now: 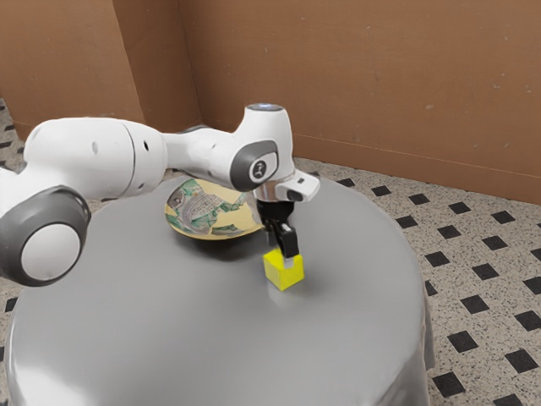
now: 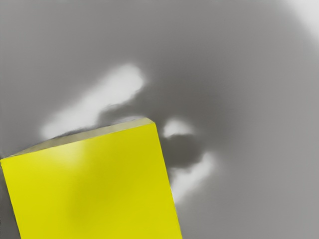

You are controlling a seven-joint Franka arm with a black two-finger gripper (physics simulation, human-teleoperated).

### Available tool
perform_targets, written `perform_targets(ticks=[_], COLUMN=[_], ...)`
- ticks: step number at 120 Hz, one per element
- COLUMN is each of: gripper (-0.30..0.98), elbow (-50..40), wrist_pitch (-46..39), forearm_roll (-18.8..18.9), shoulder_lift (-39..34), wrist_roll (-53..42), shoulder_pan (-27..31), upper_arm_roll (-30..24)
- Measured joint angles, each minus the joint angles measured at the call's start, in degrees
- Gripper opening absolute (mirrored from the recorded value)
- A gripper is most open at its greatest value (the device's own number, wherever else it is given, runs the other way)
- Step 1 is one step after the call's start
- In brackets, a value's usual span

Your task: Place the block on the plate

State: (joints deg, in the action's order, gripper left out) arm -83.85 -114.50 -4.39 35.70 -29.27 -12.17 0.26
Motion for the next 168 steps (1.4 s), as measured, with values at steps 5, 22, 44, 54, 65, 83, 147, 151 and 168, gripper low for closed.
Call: perform_targets(ticks=[5,22,44,54,65,83,147,151,168], gripper=[0.69,0.69,0.69,0.69,0.69,0.69,0.49,0.5,0.43], elbow=[0.64,1.55,2.27,3.7,3.98,4.03,4.03,4.03,3.6], wrist_pitch=[-0.46,-1.49,-2.43,-2.89,-3.21,-3.52,-3.75,-3.75,-3.69], forearm_roll=[-0.08,-0.23,-0.33,-0.4,-1.05,-2.34,-2.78,-2.76,-2.66], shoulder_lift=[0.81,2.51,4.01,4.82,5.77,6.67,8.26,8.27,6.42], wrist_roll=[0.35,1.39,2.45,2.83,3.19,3.64,4.16,4.19,4.18], shoulder_pan=[0.12,0.87,1.35,1.37,1.39,1.41,1.45,1.45,1.52], upper_arm_roll=[0.0,0.01,0.02,0.21,0.26,0.27,0.35,0.31,0.48])
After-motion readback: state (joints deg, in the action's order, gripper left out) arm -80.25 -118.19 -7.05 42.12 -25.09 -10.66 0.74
